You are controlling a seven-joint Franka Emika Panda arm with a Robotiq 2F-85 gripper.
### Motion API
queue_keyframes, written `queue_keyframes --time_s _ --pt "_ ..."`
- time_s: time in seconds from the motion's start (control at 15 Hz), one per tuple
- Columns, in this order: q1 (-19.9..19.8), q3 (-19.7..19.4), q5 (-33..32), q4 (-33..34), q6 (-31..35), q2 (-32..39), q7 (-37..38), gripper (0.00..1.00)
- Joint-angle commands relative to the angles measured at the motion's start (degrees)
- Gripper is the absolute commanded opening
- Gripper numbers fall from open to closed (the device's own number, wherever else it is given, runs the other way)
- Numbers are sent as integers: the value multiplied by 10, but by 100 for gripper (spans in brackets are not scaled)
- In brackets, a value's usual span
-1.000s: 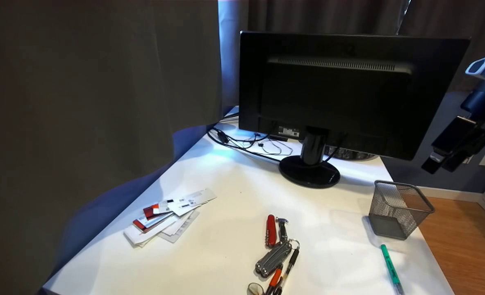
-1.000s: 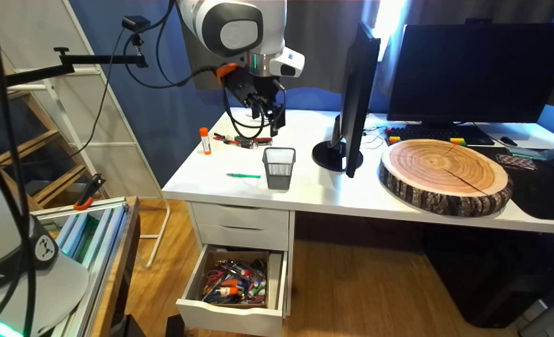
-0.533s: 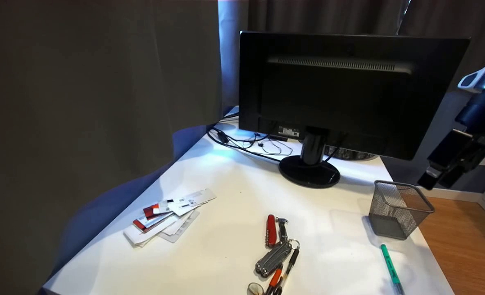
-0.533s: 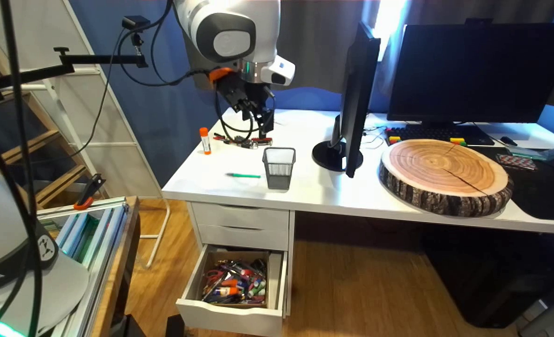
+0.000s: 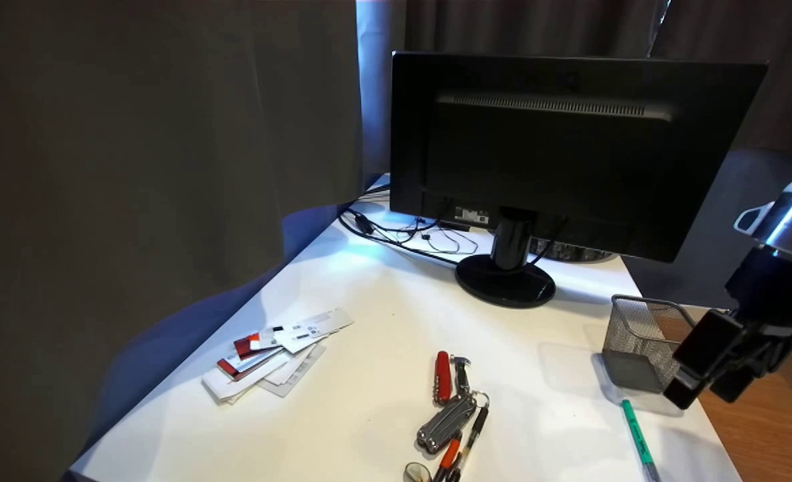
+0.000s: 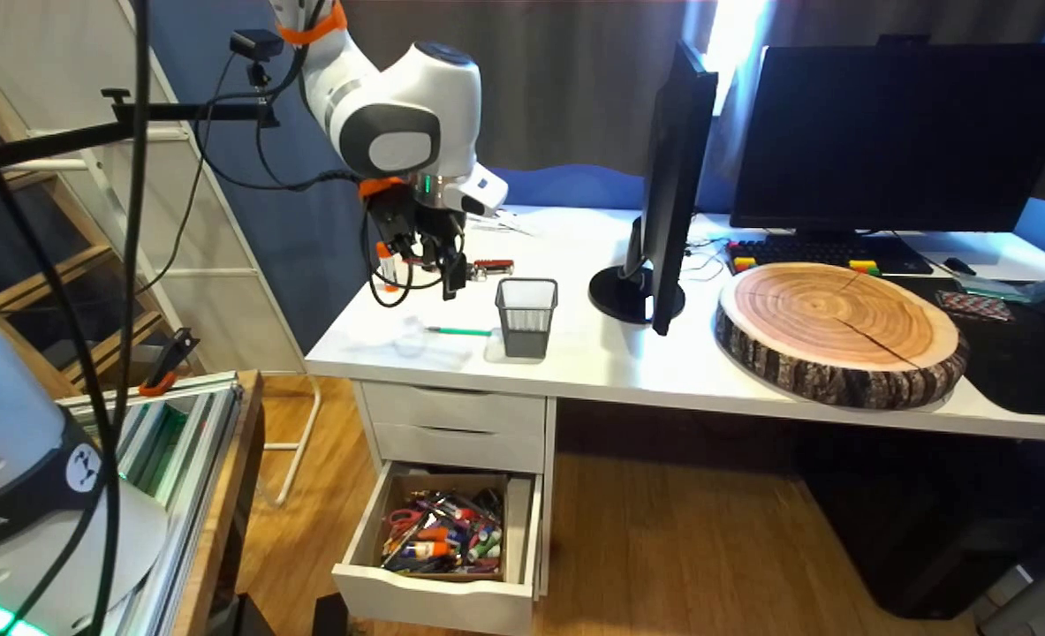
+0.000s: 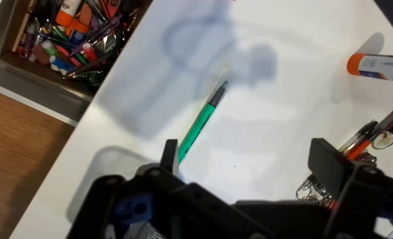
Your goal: Remove the basket from the box in the drawer, put it on the desk and put the green pencil on the desk inside the basket
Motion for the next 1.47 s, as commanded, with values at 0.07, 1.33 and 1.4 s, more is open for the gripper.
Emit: queue_keyframes --time_s 0.07,1.33,1.4 --pt "37 -38 -42 12 90 69 71 100" --pt "134 -143 -65 61 135 137 177 95" --pt "144 -151 -67 67 133 144 185 91"
